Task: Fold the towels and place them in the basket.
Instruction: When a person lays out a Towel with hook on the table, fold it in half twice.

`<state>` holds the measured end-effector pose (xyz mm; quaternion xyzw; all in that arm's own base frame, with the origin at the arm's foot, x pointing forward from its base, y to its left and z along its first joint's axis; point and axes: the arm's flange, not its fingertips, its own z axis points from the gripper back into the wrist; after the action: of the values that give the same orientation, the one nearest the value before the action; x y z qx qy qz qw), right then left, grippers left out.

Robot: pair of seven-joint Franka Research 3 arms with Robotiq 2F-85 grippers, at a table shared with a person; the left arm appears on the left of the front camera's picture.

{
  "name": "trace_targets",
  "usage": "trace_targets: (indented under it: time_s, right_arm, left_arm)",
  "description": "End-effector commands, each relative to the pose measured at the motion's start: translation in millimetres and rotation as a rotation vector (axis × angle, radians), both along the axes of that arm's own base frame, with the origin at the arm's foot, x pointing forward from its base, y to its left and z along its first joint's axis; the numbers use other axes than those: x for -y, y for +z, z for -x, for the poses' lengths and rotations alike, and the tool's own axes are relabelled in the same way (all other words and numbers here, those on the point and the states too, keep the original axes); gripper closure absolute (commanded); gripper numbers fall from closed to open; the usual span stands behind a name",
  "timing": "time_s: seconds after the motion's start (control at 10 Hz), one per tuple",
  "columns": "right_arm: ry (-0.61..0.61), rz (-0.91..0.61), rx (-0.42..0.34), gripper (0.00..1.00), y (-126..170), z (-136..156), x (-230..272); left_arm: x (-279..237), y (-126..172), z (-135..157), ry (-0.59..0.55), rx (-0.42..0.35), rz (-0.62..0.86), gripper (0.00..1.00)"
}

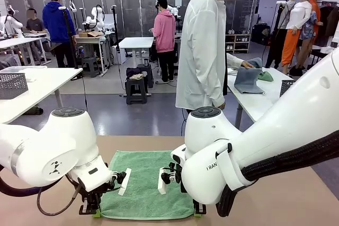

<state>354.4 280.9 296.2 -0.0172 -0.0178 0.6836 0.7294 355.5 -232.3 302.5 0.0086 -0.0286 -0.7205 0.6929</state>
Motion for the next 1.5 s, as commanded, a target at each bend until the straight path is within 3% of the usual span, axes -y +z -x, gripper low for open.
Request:
trace_targets:
  time_s: [0.0, 0.6, 1.4]
  right_arm:
    - [0.014, -0.012, 0.031, 0.94, 16, -9, 2]
    - [0.027, 0.002, 0.113, 0.94, 82, -59, 2]
    - [-0.032, -0.032, 0.15, 0.94, 83, -137, -13]
  left_arm:
    - [0, 18, -6, -0.003, 0.026, -0.001, 0.93]
    - [9, 80, -56, 0.034, 0.133, -0.004, 0.93]
    - [22, 88, -133, 0.152, 0.105, -0.027, 0.93]
